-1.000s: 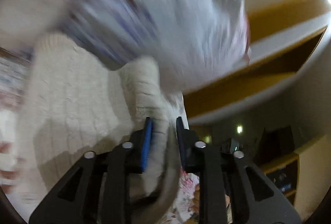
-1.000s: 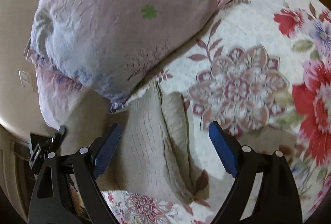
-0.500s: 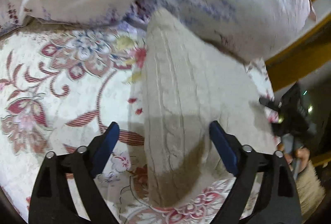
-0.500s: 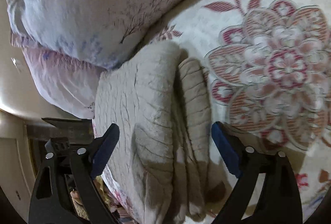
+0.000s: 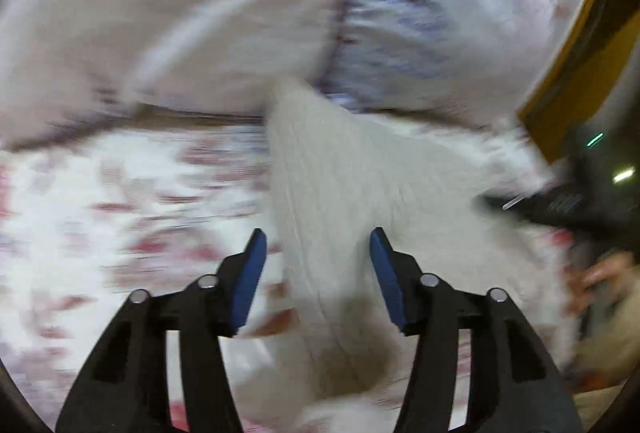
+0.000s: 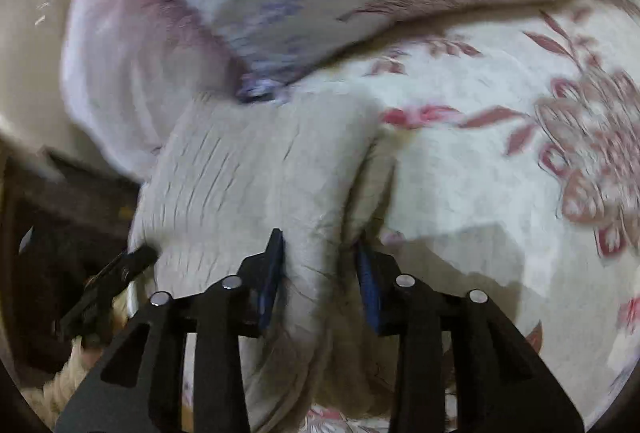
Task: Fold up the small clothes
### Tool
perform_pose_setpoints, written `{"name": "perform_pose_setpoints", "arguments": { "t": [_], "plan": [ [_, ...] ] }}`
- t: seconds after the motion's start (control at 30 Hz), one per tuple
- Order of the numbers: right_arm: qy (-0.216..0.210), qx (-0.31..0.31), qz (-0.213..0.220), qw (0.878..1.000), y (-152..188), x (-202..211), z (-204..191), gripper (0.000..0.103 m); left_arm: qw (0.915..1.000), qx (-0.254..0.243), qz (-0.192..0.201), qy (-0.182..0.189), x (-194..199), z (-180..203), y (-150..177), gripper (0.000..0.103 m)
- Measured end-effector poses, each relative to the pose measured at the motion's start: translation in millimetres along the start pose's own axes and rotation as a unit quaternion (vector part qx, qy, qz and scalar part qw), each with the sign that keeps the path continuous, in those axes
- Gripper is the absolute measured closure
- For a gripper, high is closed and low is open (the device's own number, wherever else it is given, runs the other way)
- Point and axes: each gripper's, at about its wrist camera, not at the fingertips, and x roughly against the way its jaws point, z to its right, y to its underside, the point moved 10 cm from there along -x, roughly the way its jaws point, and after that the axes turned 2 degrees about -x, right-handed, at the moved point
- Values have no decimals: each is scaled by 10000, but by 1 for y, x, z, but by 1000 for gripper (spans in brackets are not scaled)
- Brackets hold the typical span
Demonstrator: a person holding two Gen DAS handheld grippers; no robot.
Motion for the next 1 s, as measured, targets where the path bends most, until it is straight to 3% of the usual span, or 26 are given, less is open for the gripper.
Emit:
{"name": "perform_pose_setpoints", "arguments": {
  "t": [0.07, 0.1, 0.13, 0.17, 0.2, 0.27, 0.37, 0.4, 0.43, 0.5, 0.63, 0.77, 0.87, 0.9, 1.0],
  "plan": [
    [-59, -145, 467, 9988, -8, 15, -1, 61, 9996, -44, 19, -279, 11, -27, 11, 28],
    [-90, -144, 467, 9988, -10, 12, -7, 55, 9995, -24, 51, -302, 15, -32, 14, 26],
    [-73, -91, 350, 9993, -9, 7, -9, 56, 9995, 2, 62, -308, 17, -38, 16, 21],
    [445, 114, 153, 9988, -5, -7, -7, 64, 9995, 51, 42, -316, 20, -39, 22, 16],
    [907, 239, 77, 9956, -4, -15, 0, 81, 9994, 82, 12, -349, 23, -45, 33, 13],
    [1179, -12, 283, 9926, -7, -13, 11, 81, 9986, 98, -59, -511, 26, -45, 48, 2],
    [1410, 89, 751, 9871, 0, 18, 2, 80, 9973, 4, -249, -688, 33, -43, 77, 2],
    [1493, 236, 868, 9847, 5, 30, -1, 71, 9969, -9, -346, -701, 30, -40, 83, 2],
    [1581, 349, 981, 9819, 12, 42, -5, 46, 9967, -16, -410, -696, 27, -36, 88, 2],
    [1735, 556, 1205, 9758, 37, 69, -5, 15, 9966, -31, -537, -629, 23, -30, 100, 2],
    [1831, 891, 978, 9741, 96, 72, -2, 15, 9957, 39, -771, -517, 13, -21, 114, 2],
    [2254, 1136, 308, 9671, 136, 26, -2, 15, 9931, 25, -1077, -461, -1, -10, 126, 2],
    [2490, 1180, 199, 9611, 143, 9, -5, 9, 9905, -46, -1213, -652, -7, -8, 133, 2],
    [2614, 1217, 192, 9573, 142, 7, -6, 2, 9893, -78, -1259, -728, -8, -8, 134, 2],
    [2930, 1172, -31, 9489, 143, -4, -4, 1, 9875, -35, -1376, -763, -7, -9, 137, 2]
  ]
}}
